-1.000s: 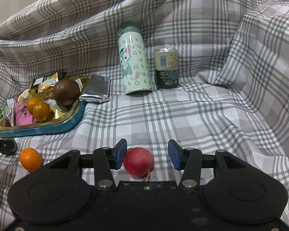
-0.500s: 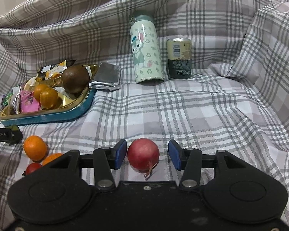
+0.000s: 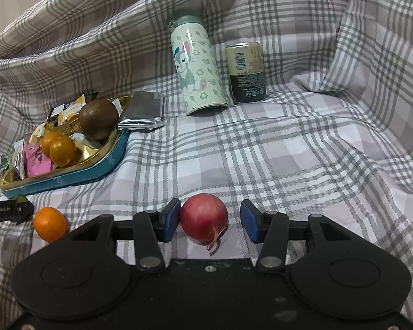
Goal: Organize fruits
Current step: 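Close the right tool on the red fruit while the left tool grasps the cucumber piece, then lift both held items and carry them over the steel tray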
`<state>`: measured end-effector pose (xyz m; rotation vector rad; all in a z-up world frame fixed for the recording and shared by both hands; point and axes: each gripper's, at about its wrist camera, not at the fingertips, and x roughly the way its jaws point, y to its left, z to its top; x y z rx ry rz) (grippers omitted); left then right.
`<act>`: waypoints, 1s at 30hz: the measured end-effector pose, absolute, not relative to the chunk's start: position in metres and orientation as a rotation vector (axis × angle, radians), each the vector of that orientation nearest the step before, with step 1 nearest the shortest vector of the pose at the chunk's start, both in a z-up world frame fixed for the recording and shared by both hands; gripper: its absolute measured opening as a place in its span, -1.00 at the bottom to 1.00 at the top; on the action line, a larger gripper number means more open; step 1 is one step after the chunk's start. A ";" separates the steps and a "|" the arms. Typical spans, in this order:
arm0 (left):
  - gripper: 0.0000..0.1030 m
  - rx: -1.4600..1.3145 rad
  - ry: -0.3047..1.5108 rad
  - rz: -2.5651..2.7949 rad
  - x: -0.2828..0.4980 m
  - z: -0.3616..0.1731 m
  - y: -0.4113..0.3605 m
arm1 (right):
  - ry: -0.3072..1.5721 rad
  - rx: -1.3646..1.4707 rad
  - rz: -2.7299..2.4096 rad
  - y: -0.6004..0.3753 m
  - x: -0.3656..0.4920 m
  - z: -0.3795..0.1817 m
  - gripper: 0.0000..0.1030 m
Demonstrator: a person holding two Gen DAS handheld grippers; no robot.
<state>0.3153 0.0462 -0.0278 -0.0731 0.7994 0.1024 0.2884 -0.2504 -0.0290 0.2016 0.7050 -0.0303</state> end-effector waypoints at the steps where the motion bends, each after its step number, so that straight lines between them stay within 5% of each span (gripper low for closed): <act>1: -0.01 -0.072 0.799 0.102 0.315 -0.028 0.046 | 0.706 0.202 -0.028 -0.250 0.288 -0.029 -0.01; 11: -0.02 -0.063 0.792 0.107 0.315 -0.028 0.045 | 0.697 0.109 0.006 -0.238 0.284 -0.028 -0.26; 30: -0.15 -0.072 0.746 0.095 0.308 -0.024 0.042 | 0.628 0.145 0.069 -0.235 0.274 -0.013 -0.26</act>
